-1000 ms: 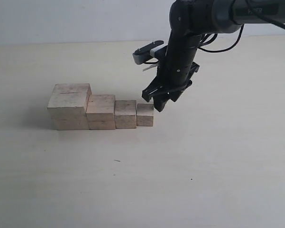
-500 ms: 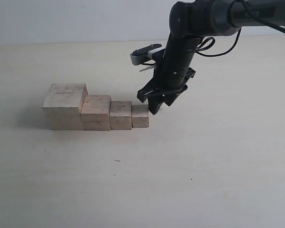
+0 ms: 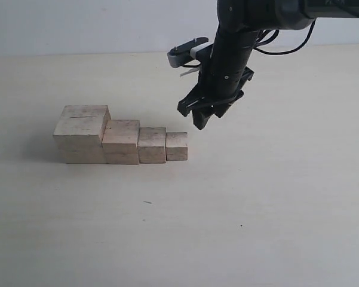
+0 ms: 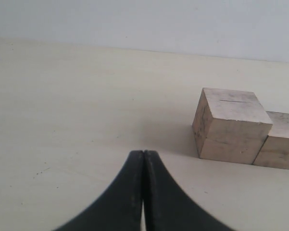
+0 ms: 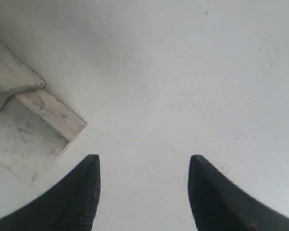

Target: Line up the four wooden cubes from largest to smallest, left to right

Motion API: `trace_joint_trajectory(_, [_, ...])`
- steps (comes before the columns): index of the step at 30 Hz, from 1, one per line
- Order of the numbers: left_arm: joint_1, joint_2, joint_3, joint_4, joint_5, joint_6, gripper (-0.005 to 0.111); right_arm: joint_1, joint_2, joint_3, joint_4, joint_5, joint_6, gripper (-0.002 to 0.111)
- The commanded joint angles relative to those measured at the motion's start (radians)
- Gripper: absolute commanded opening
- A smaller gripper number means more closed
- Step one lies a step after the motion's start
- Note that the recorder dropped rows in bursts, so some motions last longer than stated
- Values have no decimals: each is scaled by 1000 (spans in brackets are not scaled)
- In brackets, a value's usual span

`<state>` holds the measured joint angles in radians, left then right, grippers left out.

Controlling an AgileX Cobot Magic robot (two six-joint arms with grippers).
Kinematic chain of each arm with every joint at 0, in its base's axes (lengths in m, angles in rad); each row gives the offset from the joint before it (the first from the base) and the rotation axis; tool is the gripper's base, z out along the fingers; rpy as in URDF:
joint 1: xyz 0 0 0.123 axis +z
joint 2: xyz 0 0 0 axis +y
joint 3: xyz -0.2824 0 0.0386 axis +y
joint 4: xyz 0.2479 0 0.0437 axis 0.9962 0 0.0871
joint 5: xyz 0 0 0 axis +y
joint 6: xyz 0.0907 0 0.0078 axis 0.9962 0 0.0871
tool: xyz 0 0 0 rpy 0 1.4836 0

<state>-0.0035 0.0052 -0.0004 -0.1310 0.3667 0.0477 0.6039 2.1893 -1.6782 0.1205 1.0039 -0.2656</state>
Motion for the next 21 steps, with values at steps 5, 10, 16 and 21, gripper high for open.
trace_joint_trajectory(5, [-7,-5,0,-3,-8,-2,0,2,-97,-4,53,187,87,16])
trace_joint_trajectory(10, [-7,-5,0,-3,-8,-2,0,2,-159,-4,138,180,84,0])
trace_joint_trajectory(16, [-7,-5,0,-3,-8,-2,0,2,-339,137,219,-20,84,0])
trace_joint_trajectory(21, [-7,-5,0,-3,-8,-2,0,2,-590,412,219,-271,109,0])
